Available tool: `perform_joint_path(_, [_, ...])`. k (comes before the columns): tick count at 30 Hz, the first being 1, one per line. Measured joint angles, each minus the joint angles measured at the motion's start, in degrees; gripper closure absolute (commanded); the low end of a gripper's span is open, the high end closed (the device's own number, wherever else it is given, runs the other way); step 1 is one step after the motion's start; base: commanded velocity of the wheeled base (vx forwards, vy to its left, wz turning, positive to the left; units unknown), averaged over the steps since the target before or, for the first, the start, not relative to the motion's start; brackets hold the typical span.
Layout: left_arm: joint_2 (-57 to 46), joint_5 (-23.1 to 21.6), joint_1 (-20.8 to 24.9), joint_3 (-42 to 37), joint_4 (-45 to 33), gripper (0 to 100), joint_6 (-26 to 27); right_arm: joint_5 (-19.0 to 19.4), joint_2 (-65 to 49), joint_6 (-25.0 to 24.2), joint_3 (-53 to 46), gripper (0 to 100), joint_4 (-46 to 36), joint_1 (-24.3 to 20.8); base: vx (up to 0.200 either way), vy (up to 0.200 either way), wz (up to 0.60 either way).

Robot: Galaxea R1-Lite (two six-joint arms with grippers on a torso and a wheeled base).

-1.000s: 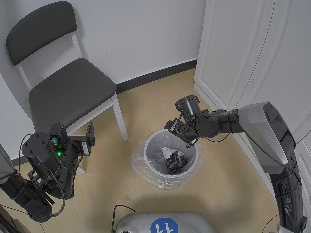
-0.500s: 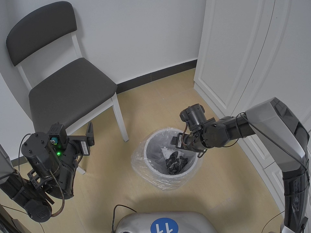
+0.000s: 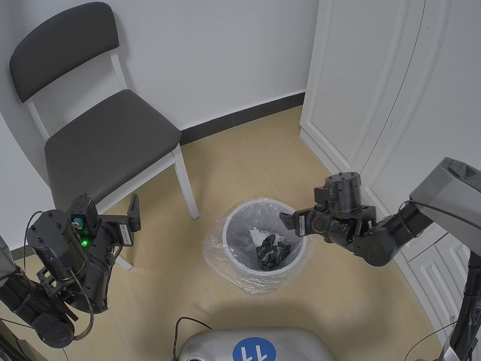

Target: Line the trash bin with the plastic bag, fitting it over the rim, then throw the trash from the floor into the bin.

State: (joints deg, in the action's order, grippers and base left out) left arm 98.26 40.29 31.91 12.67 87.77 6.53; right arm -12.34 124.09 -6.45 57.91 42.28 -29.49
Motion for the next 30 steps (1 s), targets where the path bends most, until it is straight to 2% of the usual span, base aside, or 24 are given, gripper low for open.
perform_joint_path(4, [-1.2, -0.1, -0.2, -0.6, 0.0, 0, 0.1, 3.9, -5.3, 5.4, -7.3, 0, 5.8, 2.4, 0.0, 0.0, 0.0])
perform_joint_path(9, [-2.5, -0.4, -0.4, -1.1, 0.0, 0, 0.1, 11.4, -13.0, 8.9, -13.5, 0, 7.4, 6.2, 0.0, 0.0, 0.0])
perform_joint_path(13, [-3.6, -1.1, -0.5, -1.6, 0.0, 0, 0.1, 14.2, -18.6, 11.0, -16.9, 0, 7.9, 8.9, 0.0, 0.0, 0.0])
perform_joint_path(18, [-6.4, -2.7, -1.3, -2.5, 0.0, 0, 0.4, 15.4, -25.1, 11.4, -21.1, 0, 9.3, 11.4, 0.0, 0.0, 0.0])
perform_joint_path(23, [-10.7, -4.1, -3.5, -2.6, 0.0, 0, 0.8, 15.6, -31.3, 8.9, -26.7, 0, 17.2, 14.1, 0.0, 0.0, 0.0])
perform_joint_path(26, [-13.8, -7.4, -4.7, -2.8, -0.2, 0, 1.3, 15.5, -35.6, 6.6, -29.5, 0, 20.2, 15.0, 0.0, 0.0, 0.0])
perform_joint_path(30, [-18.2, -11.1, -8.0, -2.7, -1.7, 0, 3.4, 15.2, -42.5, 5.2, -30.9, 0, 20.3, 16.0, 0.0, 0.0, 0.0])
